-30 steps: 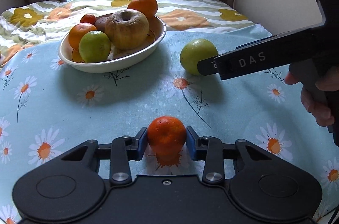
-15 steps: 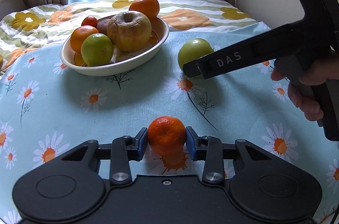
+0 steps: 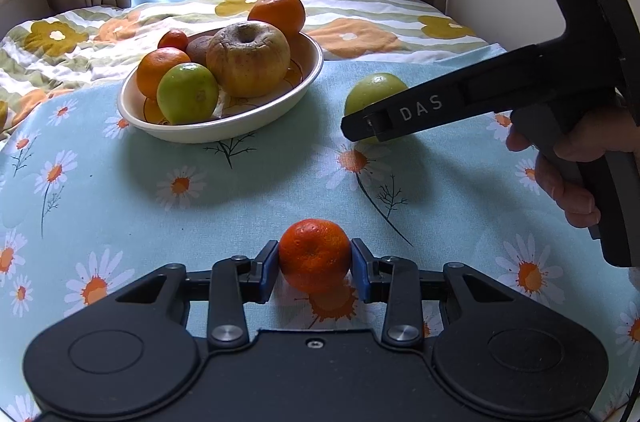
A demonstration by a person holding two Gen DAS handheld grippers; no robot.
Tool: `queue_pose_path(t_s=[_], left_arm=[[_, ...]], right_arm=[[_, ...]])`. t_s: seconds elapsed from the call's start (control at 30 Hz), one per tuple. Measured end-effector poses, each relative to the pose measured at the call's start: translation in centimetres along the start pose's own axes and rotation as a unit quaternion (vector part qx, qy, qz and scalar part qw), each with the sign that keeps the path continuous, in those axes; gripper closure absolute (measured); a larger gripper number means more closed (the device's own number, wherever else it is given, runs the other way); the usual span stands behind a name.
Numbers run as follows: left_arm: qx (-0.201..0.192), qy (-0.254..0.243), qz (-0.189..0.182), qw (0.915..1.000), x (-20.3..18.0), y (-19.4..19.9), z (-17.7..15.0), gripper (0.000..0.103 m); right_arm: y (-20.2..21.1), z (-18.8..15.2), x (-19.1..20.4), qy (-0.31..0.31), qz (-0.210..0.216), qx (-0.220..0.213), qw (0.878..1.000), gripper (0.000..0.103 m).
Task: Organize fruits
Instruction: 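Grasp the tangerine with the left tool while the right tool grasps the green apple, then carry the tangerine and green apple over the white bowl with both tools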
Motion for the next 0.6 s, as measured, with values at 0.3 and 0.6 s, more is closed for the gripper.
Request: queue_pose_path(t_s=[0.3,0.6], left_arm=[[-0.014,0.004,0.005,0.9999,1.0,2.6,0.8,0.062],[-0.042,0.009,0.006,0.9991,3.6,7.1,3.3,0.062]], right_arm=[[2.9,1.2,0.9,-0.009,-0.008,-0.014,1.000,0.031],[7.7,3.7,3.4,-0.013,-0.025,-0.028,0.999,0.031]])
Point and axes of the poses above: each gripper's, at about its wrist camera, not at the fingertips, and y roughly against the way its jaws point, x to its left, z to its top, the point moved 5 cm from there along -y, roughly the way its jaws point, and after that the axes turned 4 degrees about x, right-handed, at the moved point
